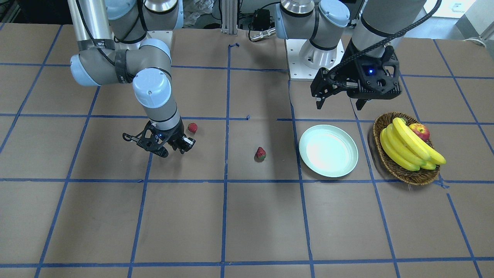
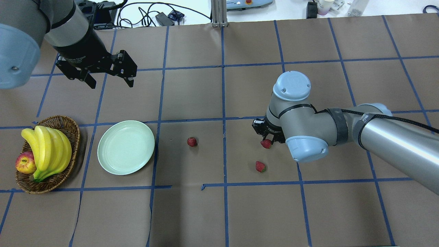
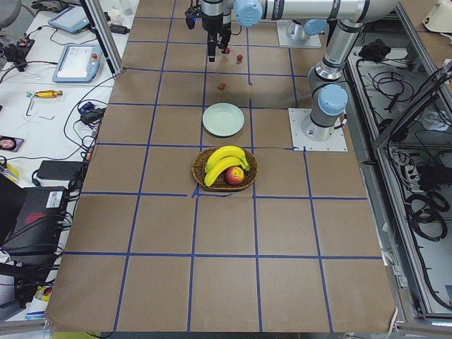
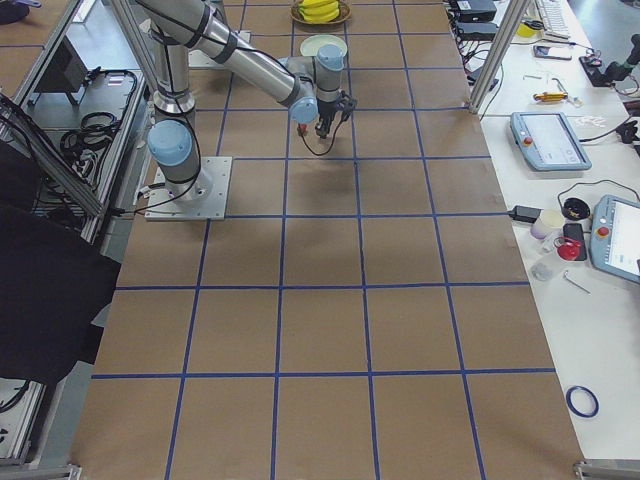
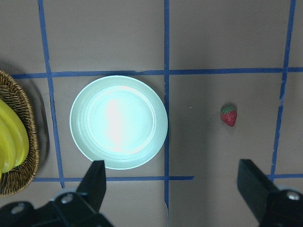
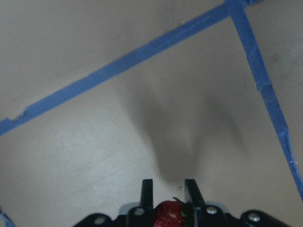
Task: Collect all strawberries into plate
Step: 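Carry the second strawberry beside the first and release it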
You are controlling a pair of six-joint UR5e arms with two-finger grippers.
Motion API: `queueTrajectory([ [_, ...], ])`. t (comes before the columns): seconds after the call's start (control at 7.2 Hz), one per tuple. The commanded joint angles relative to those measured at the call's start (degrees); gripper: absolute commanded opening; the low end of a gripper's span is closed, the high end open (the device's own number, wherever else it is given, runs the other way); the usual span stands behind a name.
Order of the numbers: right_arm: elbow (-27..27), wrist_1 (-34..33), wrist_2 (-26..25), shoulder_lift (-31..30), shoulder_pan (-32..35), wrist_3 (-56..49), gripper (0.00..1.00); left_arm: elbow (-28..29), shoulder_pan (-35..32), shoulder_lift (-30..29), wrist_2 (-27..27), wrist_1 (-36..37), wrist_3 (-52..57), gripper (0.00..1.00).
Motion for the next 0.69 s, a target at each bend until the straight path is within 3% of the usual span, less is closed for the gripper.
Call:
queueTrajectory([
  [0.0,-8.45,6.11,1.96,1.06,2.84,0.15,0.1,0.0,0.0,-0.07,0.0,0.03,0.0,1.0],
  [0.14,-9.52,3.08,3.19,4.38,6.26,0.23,0.0,0.0,0.0,-0.07,0.0,0.03,0.0,1.0],
  [0.42,-15.21,0.41,3.47,10.89,13.29,0.67,0.0,0.09,0.0,-0.07,0.0,0.12,0.0,1.0],
  [0.56,-17.33,0.41,4.68,12.92,15.67,0.59,0.05,0.09,0.0,-0.24,0.0,0.12,-0.09,1.0],
])
